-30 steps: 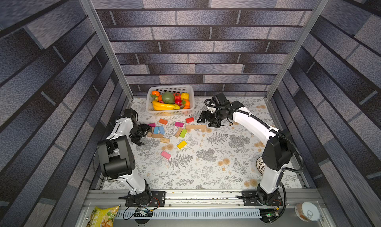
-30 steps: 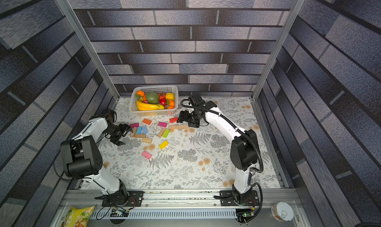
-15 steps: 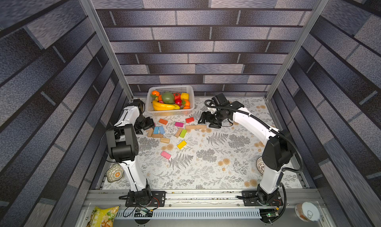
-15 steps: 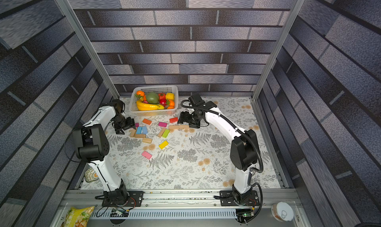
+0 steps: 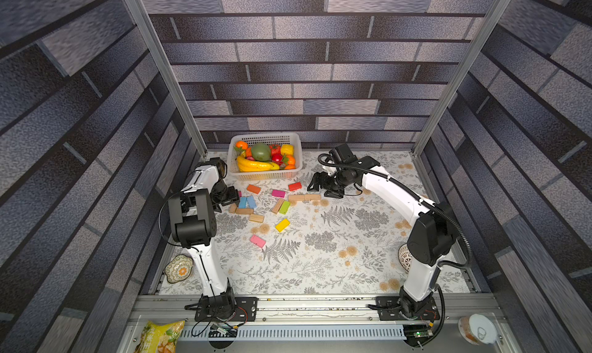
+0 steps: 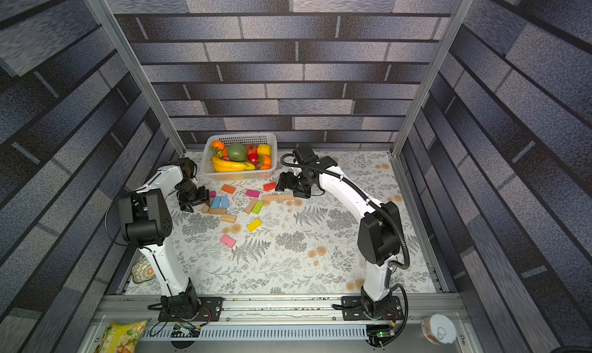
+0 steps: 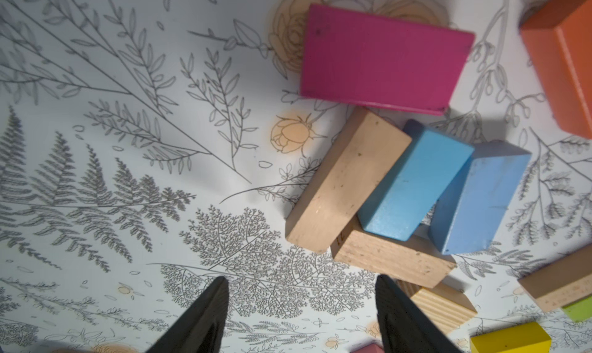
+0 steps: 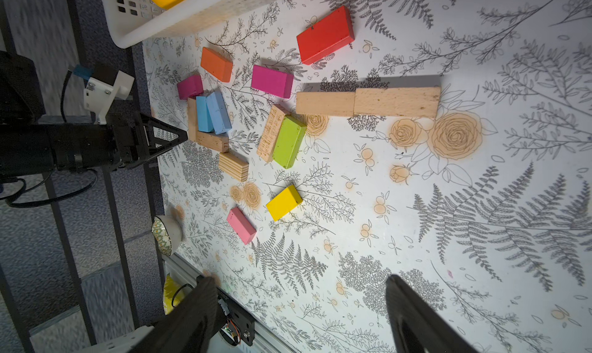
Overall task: Assemble the number 7 with building blocks
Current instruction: Pick up the building block from the center of the board.
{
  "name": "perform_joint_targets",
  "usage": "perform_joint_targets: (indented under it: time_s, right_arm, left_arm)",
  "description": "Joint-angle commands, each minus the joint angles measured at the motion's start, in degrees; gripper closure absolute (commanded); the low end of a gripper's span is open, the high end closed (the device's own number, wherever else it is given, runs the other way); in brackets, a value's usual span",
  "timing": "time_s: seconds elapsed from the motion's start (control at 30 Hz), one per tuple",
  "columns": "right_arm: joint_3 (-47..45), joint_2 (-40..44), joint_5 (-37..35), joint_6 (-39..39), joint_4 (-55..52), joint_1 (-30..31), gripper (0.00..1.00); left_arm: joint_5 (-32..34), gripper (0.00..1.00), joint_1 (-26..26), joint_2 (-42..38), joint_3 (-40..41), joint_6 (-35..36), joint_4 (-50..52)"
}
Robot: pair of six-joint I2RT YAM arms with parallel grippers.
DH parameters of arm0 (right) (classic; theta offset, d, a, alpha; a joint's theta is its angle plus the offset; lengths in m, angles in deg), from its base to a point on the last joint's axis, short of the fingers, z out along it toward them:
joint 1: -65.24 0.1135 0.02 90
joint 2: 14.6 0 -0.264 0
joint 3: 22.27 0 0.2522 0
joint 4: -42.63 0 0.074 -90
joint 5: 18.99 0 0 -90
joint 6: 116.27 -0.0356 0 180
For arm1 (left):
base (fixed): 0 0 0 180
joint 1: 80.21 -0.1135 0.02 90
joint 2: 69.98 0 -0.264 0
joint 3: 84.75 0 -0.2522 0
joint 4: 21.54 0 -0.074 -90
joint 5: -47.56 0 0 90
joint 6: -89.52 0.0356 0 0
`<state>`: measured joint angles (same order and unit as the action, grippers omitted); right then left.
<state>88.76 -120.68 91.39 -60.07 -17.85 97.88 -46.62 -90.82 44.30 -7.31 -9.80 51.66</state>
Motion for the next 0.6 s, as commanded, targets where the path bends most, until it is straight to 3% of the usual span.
perform_joint_targets:
  time_s: [0.0,0.57]
  right_arm:
    - [-0.6,-0.39,-0.48,-0.13,-0.74,0.32,0.16]
    - [1.34,-2.18,-0.85,-0.04,-1.9,0.32,0.16]
  left_arm:
    - [0.85,0.28,-0.25,1.75,-1.97,0.93,1.85]
    - [3.75,0.3,2.49,8.56,-8.21,1.46,3.57]
